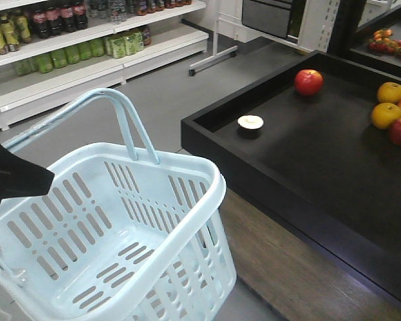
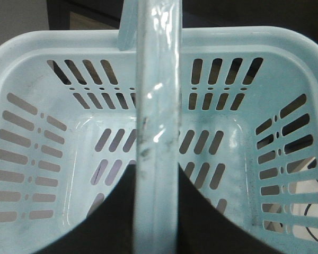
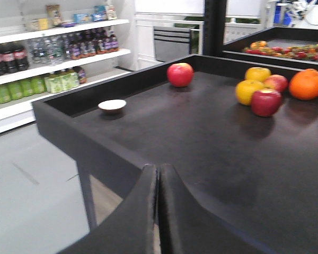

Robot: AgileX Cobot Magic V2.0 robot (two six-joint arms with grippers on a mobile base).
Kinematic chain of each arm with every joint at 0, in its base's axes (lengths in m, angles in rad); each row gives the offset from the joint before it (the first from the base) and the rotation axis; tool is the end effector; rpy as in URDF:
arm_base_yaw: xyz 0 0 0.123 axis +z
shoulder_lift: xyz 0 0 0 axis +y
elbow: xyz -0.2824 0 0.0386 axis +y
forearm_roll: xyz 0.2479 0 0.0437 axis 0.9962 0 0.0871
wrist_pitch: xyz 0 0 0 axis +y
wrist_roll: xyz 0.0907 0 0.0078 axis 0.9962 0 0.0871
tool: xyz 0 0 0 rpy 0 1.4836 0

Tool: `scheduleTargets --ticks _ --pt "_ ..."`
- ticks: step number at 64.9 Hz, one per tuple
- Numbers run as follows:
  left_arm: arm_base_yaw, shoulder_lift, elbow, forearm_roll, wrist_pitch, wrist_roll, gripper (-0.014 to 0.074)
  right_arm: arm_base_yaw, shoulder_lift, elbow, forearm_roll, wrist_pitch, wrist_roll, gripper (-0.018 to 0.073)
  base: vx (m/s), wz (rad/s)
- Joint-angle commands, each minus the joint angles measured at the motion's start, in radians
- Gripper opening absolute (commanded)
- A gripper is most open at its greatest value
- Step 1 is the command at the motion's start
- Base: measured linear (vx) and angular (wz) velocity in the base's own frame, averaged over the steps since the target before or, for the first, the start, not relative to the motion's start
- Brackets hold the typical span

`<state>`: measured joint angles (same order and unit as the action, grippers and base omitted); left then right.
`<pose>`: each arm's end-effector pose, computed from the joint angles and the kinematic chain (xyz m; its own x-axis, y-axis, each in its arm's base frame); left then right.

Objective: Pick three apples into basket with both arms
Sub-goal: 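Drive the base up to the black table with red apples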

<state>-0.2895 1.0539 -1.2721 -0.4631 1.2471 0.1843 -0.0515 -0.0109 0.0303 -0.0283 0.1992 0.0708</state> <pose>0.1589 -0.0876 0.4189 -0.7408 0.2460 -0.6251 0.5288 0.7874 -0.3169 0.0560 -0.0034 0.1854 -0.1282 0.0497 -0.9905 0.0626 0.9972 0.0419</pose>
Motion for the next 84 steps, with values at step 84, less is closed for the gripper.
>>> scheduleTargets --ticks 84 --pt "-0.002 -0.016 -0.024 -0.051 -0.060 -0.012 -0.0008 -0.007 -0.010 0.011 -0.005 -0.071 -0.002 -0.0004 0.10 -0.27"
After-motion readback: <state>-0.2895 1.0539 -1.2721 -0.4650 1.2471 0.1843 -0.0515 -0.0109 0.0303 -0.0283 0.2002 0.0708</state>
